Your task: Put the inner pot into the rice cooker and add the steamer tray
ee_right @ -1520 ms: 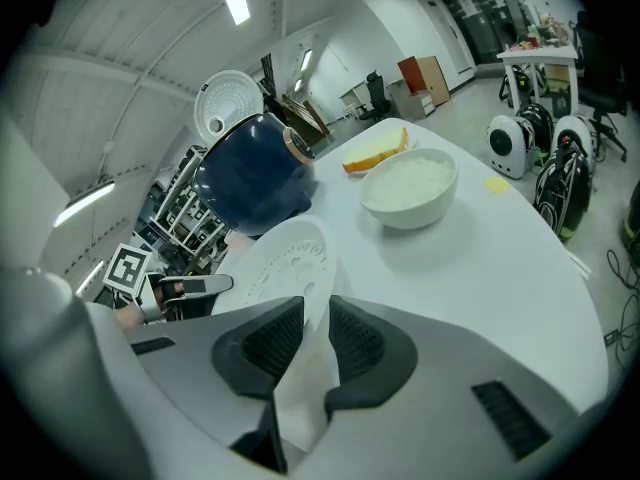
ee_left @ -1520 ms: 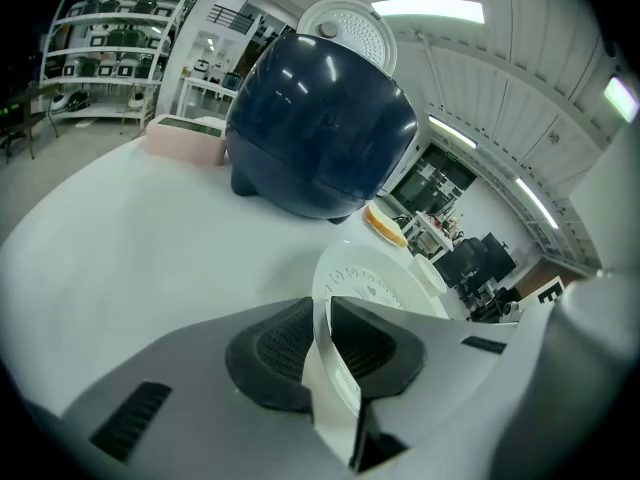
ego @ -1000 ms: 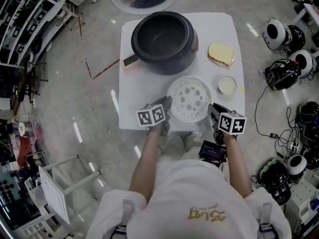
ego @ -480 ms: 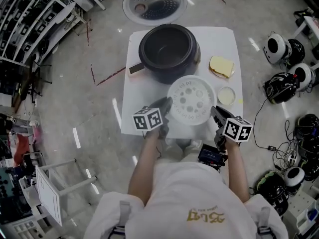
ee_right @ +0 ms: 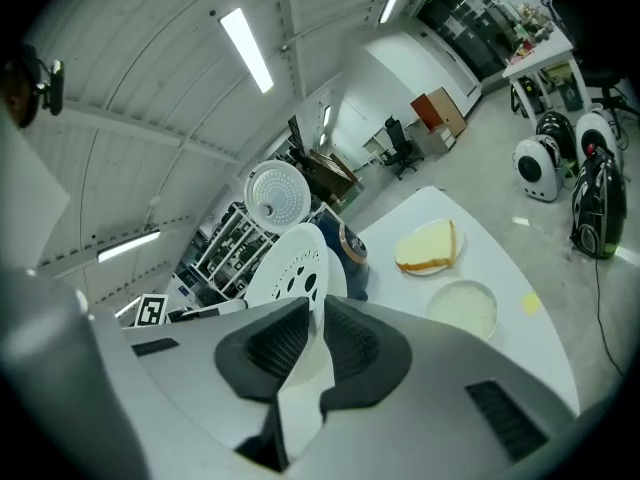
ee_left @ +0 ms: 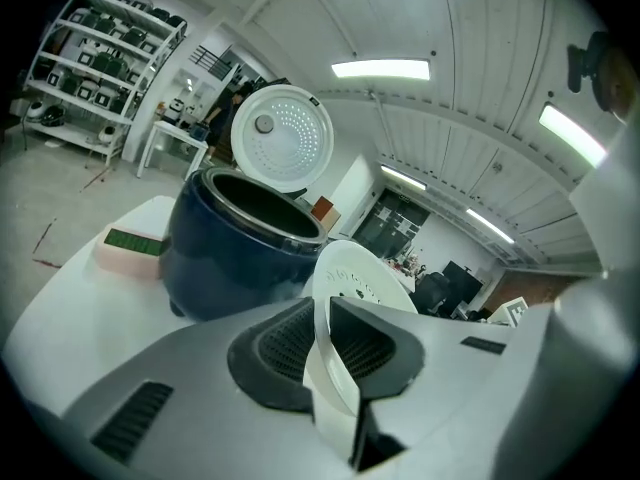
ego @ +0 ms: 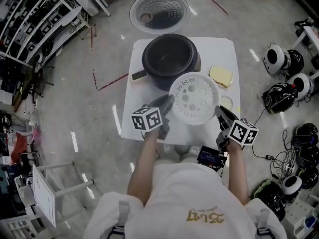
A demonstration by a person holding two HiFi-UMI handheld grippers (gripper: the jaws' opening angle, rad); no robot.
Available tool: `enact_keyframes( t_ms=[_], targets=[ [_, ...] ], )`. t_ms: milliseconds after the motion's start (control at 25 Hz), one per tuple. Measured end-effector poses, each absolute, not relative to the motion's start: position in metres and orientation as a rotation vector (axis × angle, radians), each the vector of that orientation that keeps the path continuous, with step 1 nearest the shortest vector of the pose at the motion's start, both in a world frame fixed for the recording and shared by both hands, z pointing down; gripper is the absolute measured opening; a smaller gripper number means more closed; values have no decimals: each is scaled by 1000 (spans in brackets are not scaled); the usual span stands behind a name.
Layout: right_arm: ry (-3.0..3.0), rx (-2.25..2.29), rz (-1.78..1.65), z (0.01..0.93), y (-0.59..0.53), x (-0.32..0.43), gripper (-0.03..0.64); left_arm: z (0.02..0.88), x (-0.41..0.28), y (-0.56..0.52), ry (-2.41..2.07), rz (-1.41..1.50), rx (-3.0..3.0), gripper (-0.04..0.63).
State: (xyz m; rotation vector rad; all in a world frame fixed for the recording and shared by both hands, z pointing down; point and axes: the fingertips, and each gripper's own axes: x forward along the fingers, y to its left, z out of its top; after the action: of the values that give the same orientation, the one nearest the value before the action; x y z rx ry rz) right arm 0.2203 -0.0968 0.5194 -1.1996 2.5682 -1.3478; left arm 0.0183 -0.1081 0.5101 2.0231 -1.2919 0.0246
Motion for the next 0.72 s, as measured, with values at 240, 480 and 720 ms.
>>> enact_keyframes(
  t_ms=[240, 480, 720],
  targets=[
    [2577, -1156, -1280, 495, -115, 219, 57, 483, 17, -122, -1323, -28, 2051, 64],
    [2583, -1115, -1219, 470, -130, 207, 54, 458, 4, -134, -1358, -77, 2059, 61],
    [2602, -1099, -1181, 454, -148, 188, 51, 445, -16, -151, -1374, -117, 2057, 60]
  ],
)
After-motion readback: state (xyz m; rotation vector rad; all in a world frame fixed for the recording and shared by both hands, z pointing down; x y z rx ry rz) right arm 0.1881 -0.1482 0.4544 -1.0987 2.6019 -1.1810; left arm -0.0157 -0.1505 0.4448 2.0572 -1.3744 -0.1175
